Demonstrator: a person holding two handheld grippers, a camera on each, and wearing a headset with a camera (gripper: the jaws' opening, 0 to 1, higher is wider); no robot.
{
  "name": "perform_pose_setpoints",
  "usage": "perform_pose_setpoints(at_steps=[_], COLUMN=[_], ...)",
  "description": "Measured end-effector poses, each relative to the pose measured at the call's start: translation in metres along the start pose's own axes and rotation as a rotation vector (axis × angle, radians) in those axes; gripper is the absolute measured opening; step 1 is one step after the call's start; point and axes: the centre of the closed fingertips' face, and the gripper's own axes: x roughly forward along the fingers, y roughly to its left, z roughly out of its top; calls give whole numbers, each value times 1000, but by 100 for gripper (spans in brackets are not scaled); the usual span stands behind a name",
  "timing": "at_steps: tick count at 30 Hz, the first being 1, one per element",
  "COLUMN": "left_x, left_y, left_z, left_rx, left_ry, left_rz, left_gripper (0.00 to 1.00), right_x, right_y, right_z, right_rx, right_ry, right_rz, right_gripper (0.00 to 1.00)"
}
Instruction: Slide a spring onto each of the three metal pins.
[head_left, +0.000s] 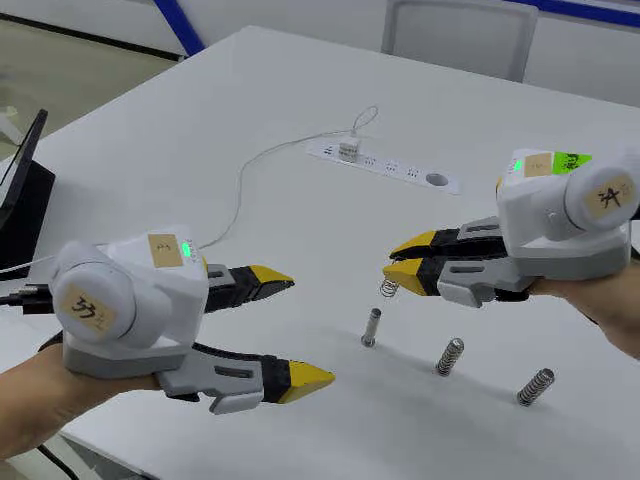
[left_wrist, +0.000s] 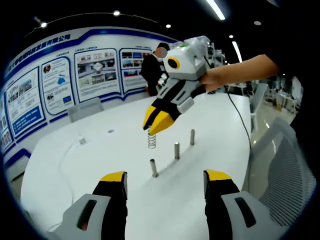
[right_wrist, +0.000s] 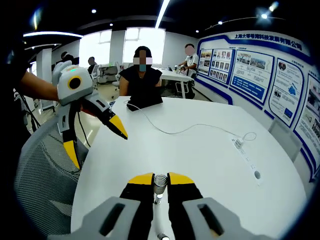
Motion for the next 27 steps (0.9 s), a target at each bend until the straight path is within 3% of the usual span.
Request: perform_pose_setpoints(at_steps=[8, 16, 27], left_x=[-2, -4, -6], left_y=[1, 5, 4], left_z=[-10, -4, -10], left_rx=[-36, -76, -96], left_ry=[19, -22, -14], left_rz=[9, 33, 39], left_gripper=[74, 83, 88], right_x=[14, 23, 30], right_y=[-4, -3, 3], right_z=[-17, -28, -37], right_rx=[28, 43, 41], right_ry=[43, 69, 103], right_rz=[5, 14, 26], right_gripper=[10, 10, 10])
